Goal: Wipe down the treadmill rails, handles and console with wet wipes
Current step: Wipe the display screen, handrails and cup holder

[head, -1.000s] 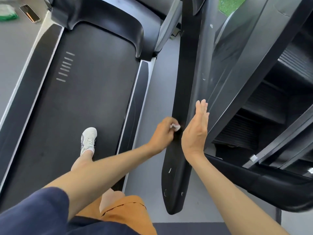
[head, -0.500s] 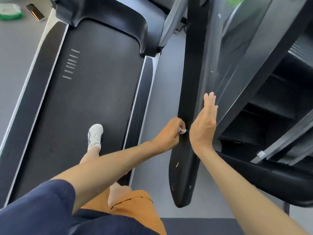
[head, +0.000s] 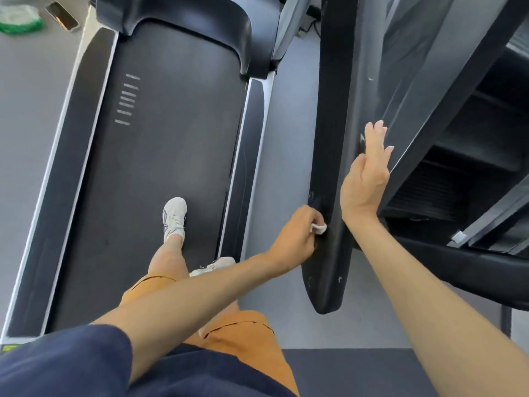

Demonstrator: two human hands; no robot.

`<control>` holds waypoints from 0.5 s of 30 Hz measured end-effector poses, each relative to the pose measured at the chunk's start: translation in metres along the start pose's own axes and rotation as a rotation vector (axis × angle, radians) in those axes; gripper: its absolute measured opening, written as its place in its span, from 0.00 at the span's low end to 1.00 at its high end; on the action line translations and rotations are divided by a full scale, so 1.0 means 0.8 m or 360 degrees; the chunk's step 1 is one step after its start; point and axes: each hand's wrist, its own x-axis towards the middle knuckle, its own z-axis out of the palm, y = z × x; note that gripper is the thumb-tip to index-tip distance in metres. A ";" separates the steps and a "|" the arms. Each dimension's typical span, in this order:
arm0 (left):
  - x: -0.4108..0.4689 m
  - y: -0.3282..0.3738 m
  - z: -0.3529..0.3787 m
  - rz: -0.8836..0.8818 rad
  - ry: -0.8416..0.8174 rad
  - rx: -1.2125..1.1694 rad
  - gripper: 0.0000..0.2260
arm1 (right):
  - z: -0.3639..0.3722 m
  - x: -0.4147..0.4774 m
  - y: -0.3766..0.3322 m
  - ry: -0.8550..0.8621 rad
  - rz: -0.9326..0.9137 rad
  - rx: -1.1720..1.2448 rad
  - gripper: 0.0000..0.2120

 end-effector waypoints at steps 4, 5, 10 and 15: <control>0.090 0.021 -0.019 -0.0282 0.0227 -0.0113 0.06 | -0.019 -0.046 -0.008 -0.0036 -0.0007 0.0007 0.27; 0.114 0.028 -0.021 -0.0343 0.0291 -0.0154 0.06 | -0.025 -0.061 -0.004 -0.0069 -0.0029 -0.0021 0.27; 0.079 0.050 -0.009 -0.0170 0.0428 -0.0128 0.06 | -0.036 -0.124 0.016 -0.0089 -0.0023 -0.0164 0.24; -0.034 -0.006 0.011 -0.0088 0.0072 -0.0032 0.06 | -0.031 -0.141 0.027 -0.0111 -0.0071 -0.0275 0.24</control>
